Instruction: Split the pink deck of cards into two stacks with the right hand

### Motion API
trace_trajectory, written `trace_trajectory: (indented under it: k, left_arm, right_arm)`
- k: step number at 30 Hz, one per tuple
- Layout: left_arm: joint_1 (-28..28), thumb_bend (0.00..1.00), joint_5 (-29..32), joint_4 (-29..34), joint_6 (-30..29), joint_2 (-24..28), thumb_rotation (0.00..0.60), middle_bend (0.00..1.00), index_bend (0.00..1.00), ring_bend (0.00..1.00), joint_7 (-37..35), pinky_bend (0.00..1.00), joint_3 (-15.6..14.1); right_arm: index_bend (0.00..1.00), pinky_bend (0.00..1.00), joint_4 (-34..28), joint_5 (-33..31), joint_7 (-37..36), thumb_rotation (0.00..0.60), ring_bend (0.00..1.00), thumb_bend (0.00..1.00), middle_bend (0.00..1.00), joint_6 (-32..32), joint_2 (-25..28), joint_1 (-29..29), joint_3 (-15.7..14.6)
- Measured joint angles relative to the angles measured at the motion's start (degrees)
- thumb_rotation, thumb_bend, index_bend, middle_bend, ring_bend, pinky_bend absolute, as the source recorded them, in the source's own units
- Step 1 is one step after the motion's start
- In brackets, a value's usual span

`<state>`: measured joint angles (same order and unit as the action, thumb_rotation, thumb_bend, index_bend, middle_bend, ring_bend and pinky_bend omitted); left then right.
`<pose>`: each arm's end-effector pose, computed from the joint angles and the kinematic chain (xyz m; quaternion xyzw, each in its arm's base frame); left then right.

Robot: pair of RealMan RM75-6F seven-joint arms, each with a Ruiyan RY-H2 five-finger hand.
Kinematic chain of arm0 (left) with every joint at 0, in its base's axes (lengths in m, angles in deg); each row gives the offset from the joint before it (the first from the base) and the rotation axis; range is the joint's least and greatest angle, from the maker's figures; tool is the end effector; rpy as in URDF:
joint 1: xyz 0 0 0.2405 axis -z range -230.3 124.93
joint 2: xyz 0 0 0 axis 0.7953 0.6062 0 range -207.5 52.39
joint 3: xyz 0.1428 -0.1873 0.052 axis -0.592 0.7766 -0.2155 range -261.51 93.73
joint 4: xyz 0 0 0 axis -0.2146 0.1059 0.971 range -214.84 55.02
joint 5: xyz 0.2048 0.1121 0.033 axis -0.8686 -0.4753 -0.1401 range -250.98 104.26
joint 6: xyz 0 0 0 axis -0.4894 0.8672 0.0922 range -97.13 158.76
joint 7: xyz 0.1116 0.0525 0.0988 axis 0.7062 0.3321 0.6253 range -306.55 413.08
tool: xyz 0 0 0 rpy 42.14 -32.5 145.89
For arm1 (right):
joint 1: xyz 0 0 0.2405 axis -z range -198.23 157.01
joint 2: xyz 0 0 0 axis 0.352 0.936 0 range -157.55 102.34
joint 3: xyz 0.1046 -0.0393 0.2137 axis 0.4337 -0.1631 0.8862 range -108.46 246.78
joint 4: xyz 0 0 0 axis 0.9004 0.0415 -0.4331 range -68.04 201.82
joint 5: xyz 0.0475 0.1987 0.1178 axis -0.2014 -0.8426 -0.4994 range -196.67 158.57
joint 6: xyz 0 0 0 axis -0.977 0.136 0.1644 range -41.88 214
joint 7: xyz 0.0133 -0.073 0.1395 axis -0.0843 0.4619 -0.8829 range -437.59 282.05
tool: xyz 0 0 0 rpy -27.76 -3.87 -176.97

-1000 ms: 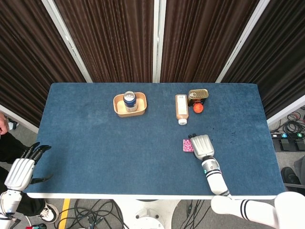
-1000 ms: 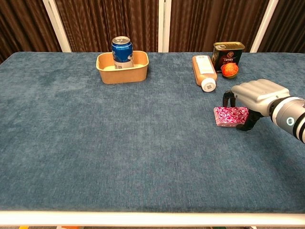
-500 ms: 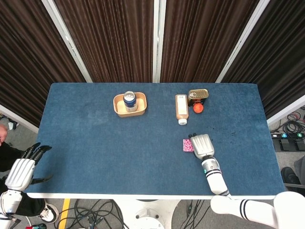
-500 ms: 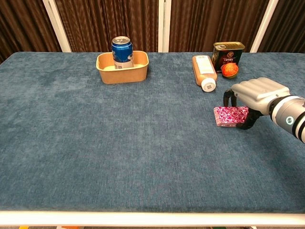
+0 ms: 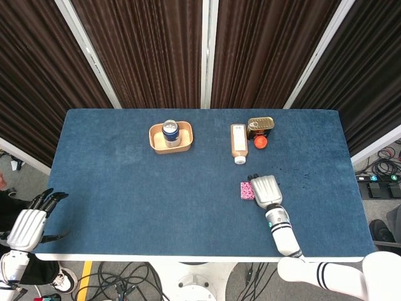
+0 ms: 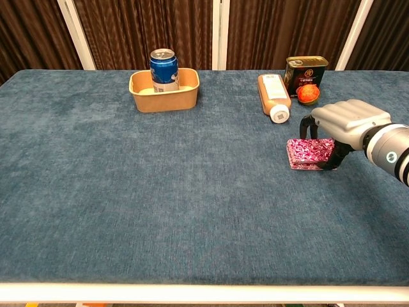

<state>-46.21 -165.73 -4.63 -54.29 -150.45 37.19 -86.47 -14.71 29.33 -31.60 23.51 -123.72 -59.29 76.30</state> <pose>-0.3397 0.1858 0.0896 -0.6216 -0.4267 -0.4188 0.5061 -0.1831 -0.3262 -0.0747 0.7464 -0.3449 0.2158 0.5266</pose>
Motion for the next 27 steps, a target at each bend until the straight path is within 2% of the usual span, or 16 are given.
trace_trajectory:
  k: [11, 27]
  left_arm:
    - [0.02, 0.00, 0.16, 0.15, -0.08, 0.17, 0.600, 0.16, 0.17, 0.07, -0.14, 0.16, 0.19]
    - [-0.28, 0.00, 0.44, -0.29, -0.63, 0.41, 0.600, 0.16, 0.17, 0.07, -1.28, 0.16, 0.41]
  right_arm:
    - [0.37, 0.82, -3.98, -0.14, 3.13, 0.600, 0.70, 0.19, 0.37, -1.22, -0.56, -1.99, 1.17]
    - [0.37, 0.82, -1.16, -5.61, 10.76, 0.600, 0.70, 0.19, 0.37, 0.26, -10.41, -8.79, 2.77]
